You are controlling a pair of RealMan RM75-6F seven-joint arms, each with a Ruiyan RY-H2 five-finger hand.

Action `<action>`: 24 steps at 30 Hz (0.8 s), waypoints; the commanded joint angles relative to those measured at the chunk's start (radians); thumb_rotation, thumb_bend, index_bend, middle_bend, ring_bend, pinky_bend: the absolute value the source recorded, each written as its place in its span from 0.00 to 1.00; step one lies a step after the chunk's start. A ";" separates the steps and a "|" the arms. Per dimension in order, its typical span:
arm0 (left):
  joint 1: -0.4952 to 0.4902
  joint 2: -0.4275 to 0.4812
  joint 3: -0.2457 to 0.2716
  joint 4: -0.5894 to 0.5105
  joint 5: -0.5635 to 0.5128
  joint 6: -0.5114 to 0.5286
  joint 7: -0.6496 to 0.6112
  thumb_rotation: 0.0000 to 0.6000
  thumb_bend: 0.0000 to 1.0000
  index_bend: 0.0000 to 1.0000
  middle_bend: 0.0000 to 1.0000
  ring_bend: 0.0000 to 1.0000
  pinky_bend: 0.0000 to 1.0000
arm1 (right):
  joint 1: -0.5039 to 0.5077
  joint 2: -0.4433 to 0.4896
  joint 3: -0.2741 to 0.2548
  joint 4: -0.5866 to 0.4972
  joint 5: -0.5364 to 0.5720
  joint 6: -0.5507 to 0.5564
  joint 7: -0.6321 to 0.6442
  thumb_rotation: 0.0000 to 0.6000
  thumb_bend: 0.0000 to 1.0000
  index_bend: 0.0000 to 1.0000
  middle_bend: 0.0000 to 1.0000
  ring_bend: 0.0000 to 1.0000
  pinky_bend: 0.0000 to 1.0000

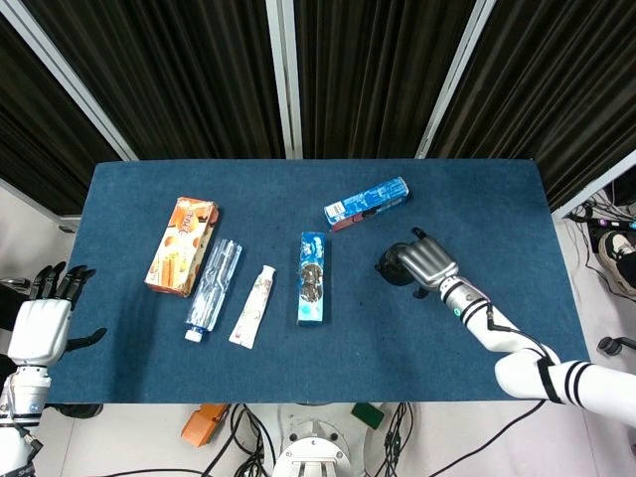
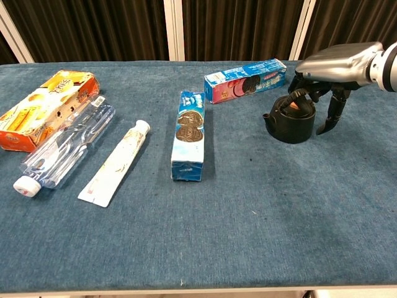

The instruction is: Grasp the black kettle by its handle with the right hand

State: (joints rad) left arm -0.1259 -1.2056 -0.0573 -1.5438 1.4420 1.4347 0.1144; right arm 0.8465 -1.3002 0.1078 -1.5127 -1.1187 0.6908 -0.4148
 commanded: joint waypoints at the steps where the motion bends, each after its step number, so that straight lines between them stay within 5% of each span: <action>1: -0.002 -0.001 0.001 0.001 0.003 -0.002 0.001 1.00 0.05 0.15 0.11 0.00 0.00 | 0.004 -0.003 -0.008 0.006 0.009 -0.013 0.013 1.00 0.08 0.75 0.63 0.58 0.18; 9: -0.005 -0.007 0.002 0.007 0.004 -0.004 -0.002 1.00 0.05 0.15 0.11 0.00 0.00 | 0.015 -0.020 -0.018 0.020 0.031 -0.027 0.040 1.00 0.08 0.90 0.75 0.72 0.18; 13: -0.005 -0.008 0.001 0.011 0.002 -0.004 -0.006 1.00 0.05 0.15 0.11 0.00 0.00 | 0.016 -0.033 -0.005 0.036 0.037 -0.018 0.076 1.00 0.08 1.00 0.85 0.84 0.09; 24: -0.011 -0.014 -0.001 0.017 -0.003 -0.014 -0.009 1.00 0.05 0.15 0.11 0.00 0.00 | 0.017 -0.055 0.025 0.074 0.020 -0.005 0.180 1.00 0.00 1.00 0.97 0.94 0.04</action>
State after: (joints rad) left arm -0.1371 -1.2190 -0.0576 -1.5270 1.4390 1.4205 0.1053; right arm 0.8657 -1.3523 0.1242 -1.4406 -1.0940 0.6805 -0.2566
